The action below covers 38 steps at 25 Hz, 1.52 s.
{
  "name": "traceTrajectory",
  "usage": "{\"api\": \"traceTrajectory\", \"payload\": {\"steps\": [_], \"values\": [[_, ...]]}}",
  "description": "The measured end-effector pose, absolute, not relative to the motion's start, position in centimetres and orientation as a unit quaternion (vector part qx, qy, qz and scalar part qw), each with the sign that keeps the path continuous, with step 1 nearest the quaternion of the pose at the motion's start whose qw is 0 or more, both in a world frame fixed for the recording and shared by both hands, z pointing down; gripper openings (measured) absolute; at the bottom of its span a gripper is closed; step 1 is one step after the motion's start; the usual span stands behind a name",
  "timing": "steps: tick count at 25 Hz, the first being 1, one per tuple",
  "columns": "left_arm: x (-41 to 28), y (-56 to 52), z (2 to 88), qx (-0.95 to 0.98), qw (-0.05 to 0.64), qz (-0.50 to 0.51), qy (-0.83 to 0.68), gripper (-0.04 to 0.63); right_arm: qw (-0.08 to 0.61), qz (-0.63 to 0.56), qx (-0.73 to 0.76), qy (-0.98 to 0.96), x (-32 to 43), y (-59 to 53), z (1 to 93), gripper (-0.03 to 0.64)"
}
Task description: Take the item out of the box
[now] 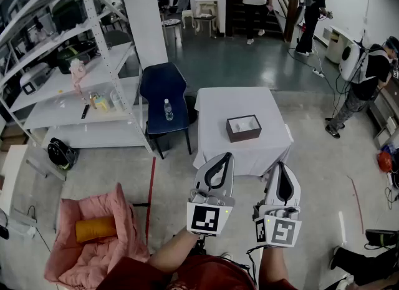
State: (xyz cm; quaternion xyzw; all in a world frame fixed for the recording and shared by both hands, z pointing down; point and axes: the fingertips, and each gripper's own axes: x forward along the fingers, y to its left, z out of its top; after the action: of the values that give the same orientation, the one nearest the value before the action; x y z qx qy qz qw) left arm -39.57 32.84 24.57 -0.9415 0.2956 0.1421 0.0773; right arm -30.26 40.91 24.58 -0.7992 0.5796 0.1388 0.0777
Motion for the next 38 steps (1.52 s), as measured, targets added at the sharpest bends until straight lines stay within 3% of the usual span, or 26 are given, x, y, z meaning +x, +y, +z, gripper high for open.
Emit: {"api": "traceTrajectory", "payload": {"steps": [17,38], "values": [[-40.3,31.9,25.8,-0.945,0.059,0.132,0.293,0.004,0.061,0.116,-0.804,0.581,-30.9,40.0,26.4,0.0],[-43.2,21.2,27.6,-0.954,0.042,0.129,0.268,0.005,0.05,0.092,-0.814,0.571,-34.2,29.0,28.7,0.0]]}}
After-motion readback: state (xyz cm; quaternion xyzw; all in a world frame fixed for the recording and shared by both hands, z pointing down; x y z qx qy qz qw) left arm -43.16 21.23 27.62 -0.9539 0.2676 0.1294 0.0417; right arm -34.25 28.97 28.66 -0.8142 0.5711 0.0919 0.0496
